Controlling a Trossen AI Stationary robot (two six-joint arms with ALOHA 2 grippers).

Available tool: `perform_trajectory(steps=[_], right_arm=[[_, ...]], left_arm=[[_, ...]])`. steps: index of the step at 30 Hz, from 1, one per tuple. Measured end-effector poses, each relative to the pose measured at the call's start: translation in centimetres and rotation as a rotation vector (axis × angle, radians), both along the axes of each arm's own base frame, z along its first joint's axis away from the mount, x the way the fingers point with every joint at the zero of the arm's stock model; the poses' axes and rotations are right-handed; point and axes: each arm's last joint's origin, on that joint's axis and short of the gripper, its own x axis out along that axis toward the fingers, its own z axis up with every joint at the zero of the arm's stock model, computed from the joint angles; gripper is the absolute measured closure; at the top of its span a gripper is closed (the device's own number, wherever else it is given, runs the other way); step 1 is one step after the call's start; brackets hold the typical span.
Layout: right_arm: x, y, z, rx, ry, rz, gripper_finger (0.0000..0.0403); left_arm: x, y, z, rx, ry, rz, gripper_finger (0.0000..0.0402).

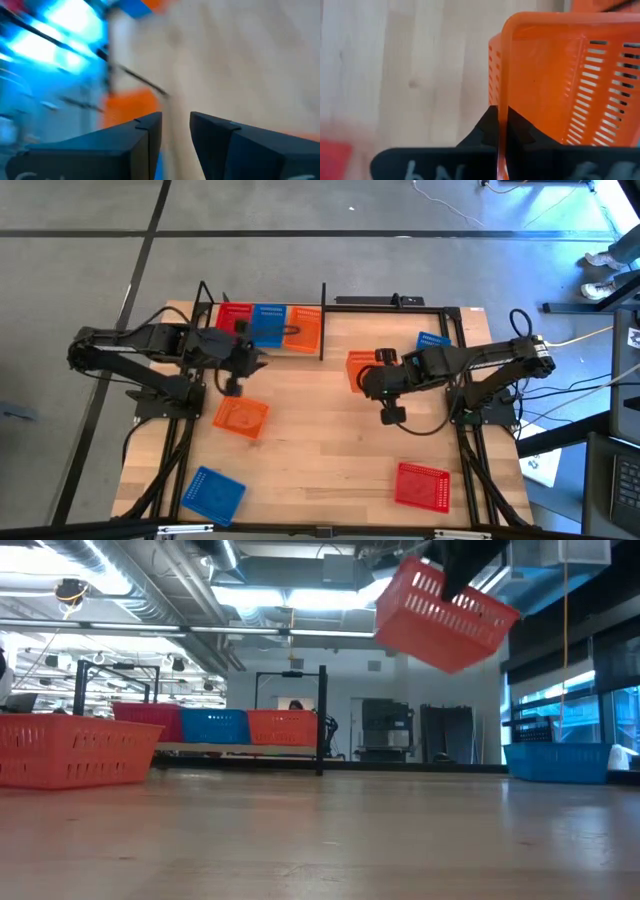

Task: Stack baskets on shelf by color
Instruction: Stack the right orange bin on the orange bin on the shelf

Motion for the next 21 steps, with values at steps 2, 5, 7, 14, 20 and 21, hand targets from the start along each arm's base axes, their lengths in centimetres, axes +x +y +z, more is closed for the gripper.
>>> perform_trajectory(steps=[2, 5, 7, 14, 20, 21], right_arm=[[-0.2, 0.1, 0.4, -0.063, 0.017, 0.064, 0.0402], [-0.3, 0.0, 1.0, -0.146, 0.019, 0.093, 0.0402], [-0.6, -0.2, 1.5, -0.201, 0.038, 0.119, 0.0402], [-0.3, -0.9, 3.1, -0.407, 0.176, 0.357, 0.0402], [0.7, -2.2, 2.8, -0.564, 0.336, 0.617, 0.0402], [0.9, -2.5, 2.6, -0.587, 0.363, 0.65, 0.0402]], left_arm=[[0.9, 0.0, 0.5, 0.074, -0.064, -0.011, 0.0307], [2.7, 0.0, 1.3, 0.112, -0.176, -0.022, 0.0307], [3.7, 0.3, 1.1, 0.106, -0.197, -0.001, 0.0307], [7.0, 2.0, 0.1, 0.139, -0.223, 0.059, 0.0307], [9.4, 3.2, -1.5, 0.133, -0.191, 0.029, 0.0307], [9.8, 3.4, -1.8, 0.144, -0.178, 0.003, 0.0307]])
